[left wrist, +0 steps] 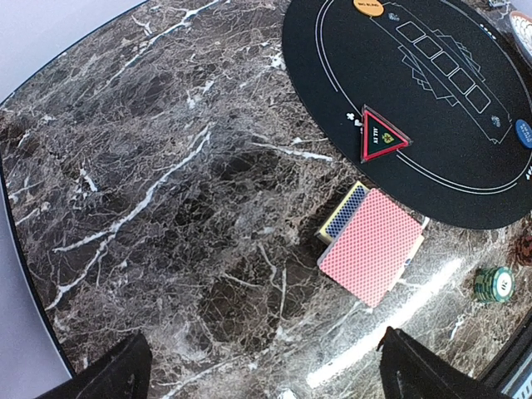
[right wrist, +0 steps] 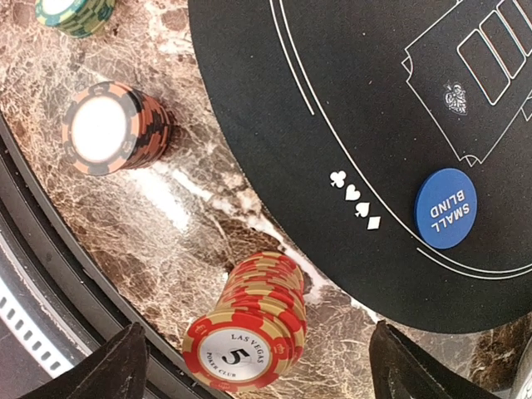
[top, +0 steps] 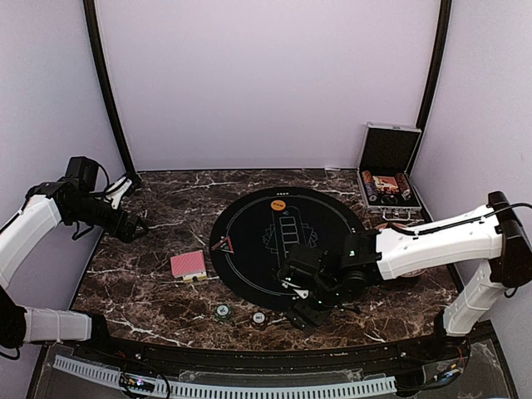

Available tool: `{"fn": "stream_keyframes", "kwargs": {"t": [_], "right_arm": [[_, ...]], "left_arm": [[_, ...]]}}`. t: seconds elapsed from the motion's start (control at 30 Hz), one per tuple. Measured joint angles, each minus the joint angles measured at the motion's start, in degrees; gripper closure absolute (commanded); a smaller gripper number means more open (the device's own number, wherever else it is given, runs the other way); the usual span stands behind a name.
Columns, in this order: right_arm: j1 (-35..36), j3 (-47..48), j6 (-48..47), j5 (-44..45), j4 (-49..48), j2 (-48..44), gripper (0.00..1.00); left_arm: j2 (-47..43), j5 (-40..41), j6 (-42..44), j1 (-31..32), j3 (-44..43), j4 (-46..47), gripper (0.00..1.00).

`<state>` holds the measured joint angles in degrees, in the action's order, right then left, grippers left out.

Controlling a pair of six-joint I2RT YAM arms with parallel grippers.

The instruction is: Distribute texas hold em gaming equipment

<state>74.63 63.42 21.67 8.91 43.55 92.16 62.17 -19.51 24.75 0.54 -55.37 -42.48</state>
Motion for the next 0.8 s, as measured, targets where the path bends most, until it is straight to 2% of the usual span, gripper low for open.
{"fn": "stream_keyframes", "kwargs": {"t": [0.43, 0.8], "right_arm": [[0.0, -1.1, -0.2, 0.6, -0.9, 1.2, 0.2], [0.0, -1.1, -0.2, 1.0, -2.0, 2.3, 0.32]], "left_arm": [[0.0, 0.0, 0.1, 0.0, 0.0, -0.1, 0.01], [0.0, 0.0, 0.1, 0.0, 0.0, -0.1, 0.01]]}}
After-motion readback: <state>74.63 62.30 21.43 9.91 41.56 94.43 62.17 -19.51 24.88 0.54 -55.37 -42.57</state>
